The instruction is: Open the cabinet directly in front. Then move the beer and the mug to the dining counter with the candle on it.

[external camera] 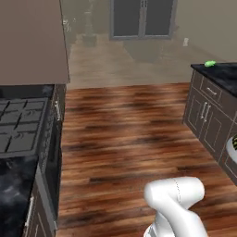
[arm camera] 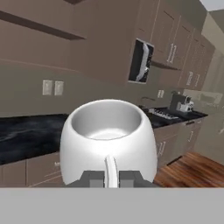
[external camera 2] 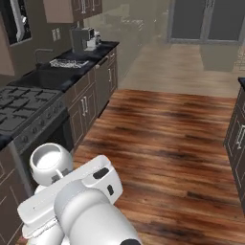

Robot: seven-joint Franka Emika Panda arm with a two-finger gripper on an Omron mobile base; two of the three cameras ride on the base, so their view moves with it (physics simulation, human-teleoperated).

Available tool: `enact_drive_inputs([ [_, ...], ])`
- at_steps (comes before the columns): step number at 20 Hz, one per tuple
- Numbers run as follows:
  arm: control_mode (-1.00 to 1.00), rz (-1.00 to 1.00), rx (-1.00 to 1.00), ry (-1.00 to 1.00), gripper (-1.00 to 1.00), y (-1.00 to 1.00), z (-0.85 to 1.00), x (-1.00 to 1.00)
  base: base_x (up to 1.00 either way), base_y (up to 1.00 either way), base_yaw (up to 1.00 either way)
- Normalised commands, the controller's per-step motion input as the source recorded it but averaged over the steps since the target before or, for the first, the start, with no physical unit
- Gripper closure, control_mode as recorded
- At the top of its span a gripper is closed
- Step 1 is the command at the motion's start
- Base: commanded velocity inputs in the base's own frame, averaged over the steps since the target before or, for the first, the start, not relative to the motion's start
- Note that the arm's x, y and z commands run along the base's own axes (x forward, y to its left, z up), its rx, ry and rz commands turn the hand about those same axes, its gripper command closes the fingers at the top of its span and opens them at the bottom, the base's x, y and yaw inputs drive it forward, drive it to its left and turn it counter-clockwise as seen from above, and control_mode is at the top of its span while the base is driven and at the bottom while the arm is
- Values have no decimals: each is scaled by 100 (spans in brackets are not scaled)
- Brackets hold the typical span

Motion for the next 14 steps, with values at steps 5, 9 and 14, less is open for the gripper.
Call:
enact_drive_inputs([
  [5, 100, 0, 0, 0, 100, 0, 0, 0, 0, 0, -45],
  [9, 100, 0, 0, 0, 100, 0, 0, 0, 0, 0, -44],
  [14, 100, 0, 0, 0, 100, 0, 0, 0, 0, 0, -43],
])
